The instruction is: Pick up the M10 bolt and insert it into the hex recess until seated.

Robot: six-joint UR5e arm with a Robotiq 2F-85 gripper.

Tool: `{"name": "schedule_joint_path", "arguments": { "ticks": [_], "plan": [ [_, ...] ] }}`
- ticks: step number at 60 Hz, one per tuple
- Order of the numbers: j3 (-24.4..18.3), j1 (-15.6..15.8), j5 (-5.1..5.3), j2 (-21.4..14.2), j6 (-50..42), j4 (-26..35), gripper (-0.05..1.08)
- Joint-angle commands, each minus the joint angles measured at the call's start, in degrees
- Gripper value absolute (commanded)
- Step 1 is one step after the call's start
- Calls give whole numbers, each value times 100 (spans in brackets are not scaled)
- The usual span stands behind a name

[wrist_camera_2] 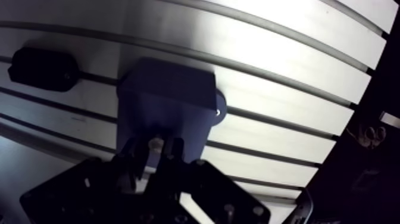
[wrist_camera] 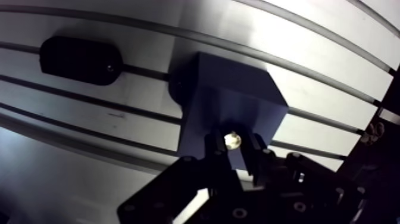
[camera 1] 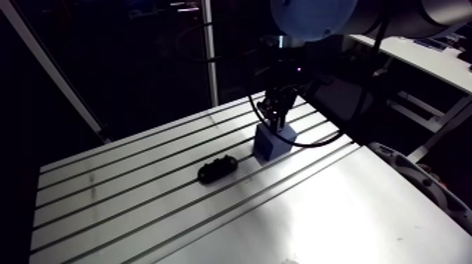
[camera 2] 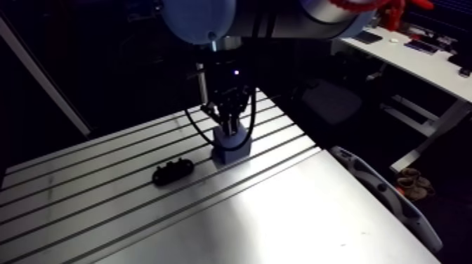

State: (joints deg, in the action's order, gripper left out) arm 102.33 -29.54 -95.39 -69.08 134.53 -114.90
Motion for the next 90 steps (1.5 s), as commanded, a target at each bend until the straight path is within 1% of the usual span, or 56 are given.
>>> {"name": "schedule_joint_path", "arguments": {
  "ticks": [1, 4, 6, 7, 8, 9, 10, 12, 16, 38, 51, 54, 55, 56, 57, 58, 59, 60, 61, 62, 63, 64, 65, 66, 67, 69, 78, 86, 87, 90],
  "plan": [
    [11, 0, -9, -5, 161, 6, 72],
    [11, 7, -40, -12, 196, 21, 72],
    [20, 9, -119, -6, 282, 7, 72],
    [20, 9, -119, -6, 282, 7, 72],
    [27, 9, -146, -5, 333, 7, 72],
    [27, 9, -146, -5, 333, 7, 72],
    [29, 9, -173, -12, 371, 6, 72],
    [29, 16, -192, -6, 407, 6, 72],
    [29, 41, -211, -4, 477, 6, 72],
    [19, 95, -220, -6, 821, -37, 71],
    [28, 130, -222, -13, 877, -39, 71],
    [29, 132, -222, -13, 943, -38, 69],
    [36, 132, -222, -13, 971, -37, 66],
    [36, 132, -222, -13, 971, -37, 66],
    [37, 132, -229, -21, 982, -37, 57],
    [37, 132, -229, -21, 982, -37, 57],
    [30, 132, -230, -22, 991, -37, 38],
    [30, 132, -230, -22, 991, -37, 38],
    [36, 132, -238, -22, 985, -30, 15],
    [36, 132, -238, -22, 985, -30, 15],
    [52, 132, -276, -22, 992, -36, 9],
    [52, 132, -276, -22, 992, -36, 9],
    [70, 132, -320, -29, 1000, -52, 6],
    [70, 132, -320, -29, 1000, -52, 6],
    [87, 132, -356, -38, 1009, -77, 1],
    [90, 132, -376, -39, 1003, -88, 0],
    [83, 167, -387, -40, 1002, -99, 0],
    [33, 167, -371, -48, 978, -188, 0],
    [22, 167, -349, -56, 961, -232, 0],
    [20, 167, -330, -64, 951, -261, 0]
  ]
}}
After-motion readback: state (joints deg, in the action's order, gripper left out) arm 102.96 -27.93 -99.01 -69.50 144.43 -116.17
